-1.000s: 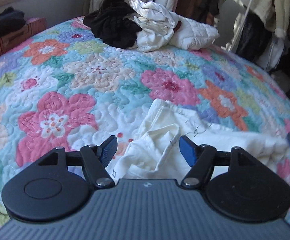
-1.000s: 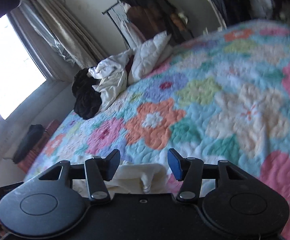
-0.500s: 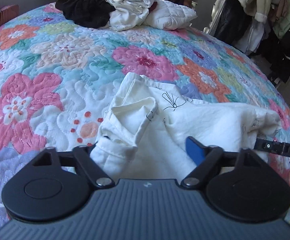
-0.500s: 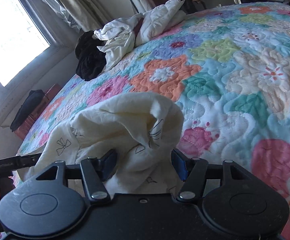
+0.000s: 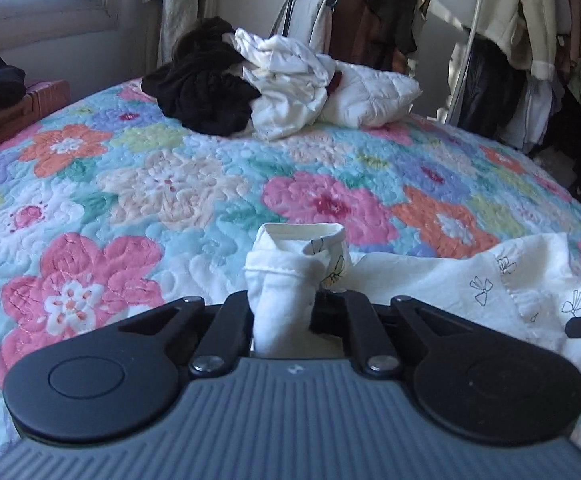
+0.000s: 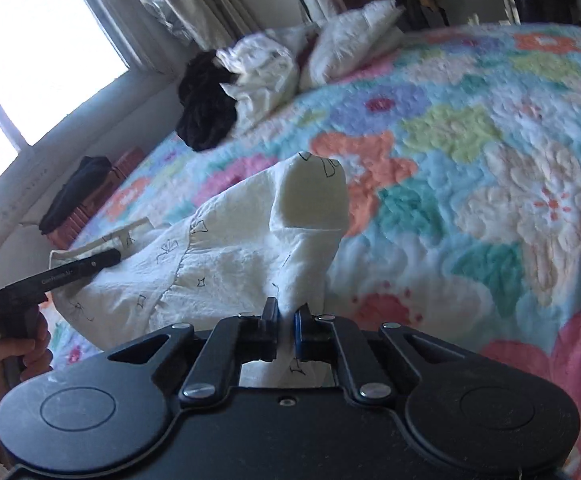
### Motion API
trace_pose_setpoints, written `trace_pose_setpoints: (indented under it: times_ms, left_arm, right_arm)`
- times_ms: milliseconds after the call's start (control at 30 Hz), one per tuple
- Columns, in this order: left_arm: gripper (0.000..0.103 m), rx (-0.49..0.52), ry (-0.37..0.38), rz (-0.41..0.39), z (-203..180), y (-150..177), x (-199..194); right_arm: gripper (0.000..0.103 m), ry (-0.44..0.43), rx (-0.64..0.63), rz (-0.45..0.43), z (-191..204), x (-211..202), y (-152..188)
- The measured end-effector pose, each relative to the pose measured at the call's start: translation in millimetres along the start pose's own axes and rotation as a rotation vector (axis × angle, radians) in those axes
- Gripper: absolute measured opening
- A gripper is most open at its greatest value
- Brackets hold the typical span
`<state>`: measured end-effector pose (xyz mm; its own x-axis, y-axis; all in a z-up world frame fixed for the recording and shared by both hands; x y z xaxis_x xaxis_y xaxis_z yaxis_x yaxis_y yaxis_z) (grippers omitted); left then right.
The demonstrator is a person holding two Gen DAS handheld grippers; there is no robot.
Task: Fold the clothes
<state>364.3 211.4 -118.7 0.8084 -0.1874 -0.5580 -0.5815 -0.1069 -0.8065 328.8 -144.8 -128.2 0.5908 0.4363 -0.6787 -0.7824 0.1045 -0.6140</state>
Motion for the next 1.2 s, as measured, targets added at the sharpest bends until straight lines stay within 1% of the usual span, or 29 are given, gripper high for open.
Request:
trace_pose_setpoints:
  times_ms: [33,67,100,133,167,200,233,267,300,367,433,500,567,633,700,733,800,833,867,933,967,1000,1033,1100,1133,1200]
  left_arm:
    - [0.010,0.007,-0.004,0.011,-1,3,5]
    - [0.013,0.005,-0.020,0.022,-2,5,8]
    - [0.016,-0.009,-0.024,0.025,-1,5,8]
    - [0.017,-0.036,-0.011,0.014,3,3,2]
    - [0.017,-0.066,0.004,0.000,6,0,-5]
    - [0.018,-0.093,0.018,-0.017,9,-3,-15]
    - [0.018,-0.100,0.027,-0.029,9,-6,-27]
    - [0.018,-0.103,0.034,-0.041,8,-9,-39]
    - [0.018,-0.085,0.033,-0.043,5,-10,-49]
    - [0.018,-0.019,0.023,-0.051,-8,-10,-71]
    - [0.018,-0.003,0.016,-0.059,-19,-9,-83]
    - [0.018,-0.023,0.029,-0.099,-25,-9,-93]
    - [0.018,-0.020,0.013,-0.156,-33,-9,-106]
    - [0.018,0.006,0.000,-0.210,-40,-8,-116]
    - [0.019,0.013,-0.003,-0.222,-41,-7,-118]
    - [0.019,0.007,0.008,-0.207,-40,-7,-117]
    - [0.019,-0.012,0.041,-0.131,-39,-4,-108]
    - [0.022,-0.001,0.043,-0.060,-41,-1,-102]
    - [0.022,0.014,0.041,0.018,-44,2,-95]
    - [0.023,0.037,0.033,0.101,-49,15,-91]
    - [0.025,0.046,0.043,0.119,-50,21,-91]
    - [0.029,0.060,0.053,0.144,-52,27,-88]
    - [0.031,0.082,0.043,0.171,-54,32,-83]
    - [0.031,0.100,-0.002,0.179,-52,36,-71]
    - [0.031,0.077,-0.018,0.188,-47,37,-62]
    - [0.031,-0.018,-0.004,0.191,-32,34,-50]
  right_arm:
    - [0.007,0.016,0.022,0.016,-5,3,3]
    - [0.007,0.029,0.025,0.016,-5,4,5]
    - [0.008,0.042,0.021,0.010,-4,3,7]
    - [0.008,0.061,-0.002,0.000,0,2,7]
    - [0.010,0.087,-0.036,-0.022,7,0,8]
    - [0.016,0.109,-0.064,-0.052,14,-3,9]
    - [0.019,0.129,-0.089,-0.085,20,-7,9]
    - [0.020,0.149,-0.114,-0.118,26,-11,10]
    - [0.022,0.155,-0.138,-0.147,33,-15,12]
    - [0.022,0.168,-0.199,-0.200,47,-20,17]
    - [0.023,0.198,-0.281,-0.246,62,-25,24]
    - [0.026,0.230,-0.350,-0.283,74,-32,23]
    - [0.026,0.225,-0.347,-0.282,75,-33,20]
    - [0.026,0.219,-0.329,-0.284,73,-35,19]
    - [0.027,0.188,-0.328,-0.276,76,-37,22]
    - [0.027,0.161,-0.332,-0.267,76,-37,22]
    - [0.028,0.112,-0.346,-0.242,78,-33,25]
    - [0.029,0.088,-0.362,-0.223,81,-29,27]
    - [0.030,0.066,-0.385,-0.200,86,-23,33]
    - [0.030,0.022,-0.430,-0.148,96,-8,46]
    - [0.030,0.007,-0.437,-0.126,99,-2,50]
    - [0.030,-0.006,-0.435,-0.109,101,6,53]
    - [0.030,-0.016,-0.433,-0.105,103,13,54]
    - [0.030,-0.024,-0.426,-0.106,107,25,53]
    - [0.030,-0.028,-0.424,-0.116,110,26,52]
    - [0.030,-0.044,-0.421,-0.151,115,22,51]
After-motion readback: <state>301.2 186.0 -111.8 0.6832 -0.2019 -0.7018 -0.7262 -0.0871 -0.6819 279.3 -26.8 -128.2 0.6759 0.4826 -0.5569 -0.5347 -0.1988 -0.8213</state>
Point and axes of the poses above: each gripper's, at about its wrist camera, not at the fingertips, and x roughly the way its jaws point, z to its left, y to its underside, the point moved 1 cm from there along x, roughly the way its jaws point, and after that the axes turned 4 degrees about y, right-handed, at the moved point
